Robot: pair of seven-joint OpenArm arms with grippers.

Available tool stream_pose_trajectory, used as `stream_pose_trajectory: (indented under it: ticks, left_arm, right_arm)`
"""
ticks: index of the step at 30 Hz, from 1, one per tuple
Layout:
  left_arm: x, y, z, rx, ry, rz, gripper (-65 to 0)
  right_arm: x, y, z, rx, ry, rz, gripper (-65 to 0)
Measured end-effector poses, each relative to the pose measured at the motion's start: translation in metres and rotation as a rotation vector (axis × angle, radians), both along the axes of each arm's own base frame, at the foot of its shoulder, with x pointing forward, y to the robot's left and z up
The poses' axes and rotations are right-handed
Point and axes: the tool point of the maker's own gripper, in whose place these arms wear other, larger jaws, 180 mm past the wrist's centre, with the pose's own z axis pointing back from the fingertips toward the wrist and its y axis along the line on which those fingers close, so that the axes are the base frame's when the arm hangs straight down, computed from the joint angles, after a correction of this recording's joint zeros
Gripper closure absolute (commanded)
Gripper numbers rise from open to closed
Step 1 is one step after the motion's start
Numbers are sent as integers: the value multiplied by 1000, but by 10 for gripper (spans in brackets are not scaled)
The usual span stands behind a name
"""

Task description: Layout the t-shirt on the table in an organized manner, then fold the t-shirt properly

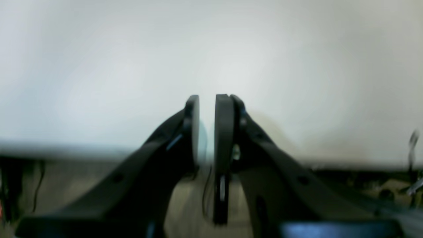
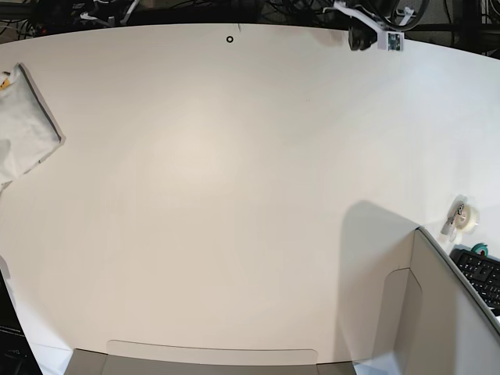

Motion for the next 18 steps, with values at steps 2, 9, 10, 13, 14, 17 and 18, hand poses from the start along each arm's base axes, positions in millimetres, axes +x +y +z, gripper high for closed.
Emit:
stream_pose_trajectory:
  ticks: [2, 9, 10, 13, 14, 17, 18]
  left_arm:
    - [-15, 1, 1, 2, 17, 10, -71]
    - [-30, -7, -9, -30, 36, 113, -71]
    - [-39, -9, -16, -37, 65, 131, -71]
    - [-66, -9, -38, -35, 158, 152, -70]
    - [-71, -8, -44, -33, 169, 161, -70]
    - [-90, -8, -67, -29, 223, 203, -70]
    - [-92, -7, -77, -29, 233, 216, -70]
  right_arm:
    - [2, 1, 0, 1, -3, 1, 0]
    - [25, 7, 1, 11, -44, 3, 0]
    - [24, 7, 0, 10, -37, 6, 0]
    - [21, 11, -4, 11, -11, 36, 0]
    - [23, 11, -6, 9, -7, 41, 0]
    - [30, 9, -6, 7, -16, 34, 0]
    - [33, 10, -6, 9, -22, 36, 0]
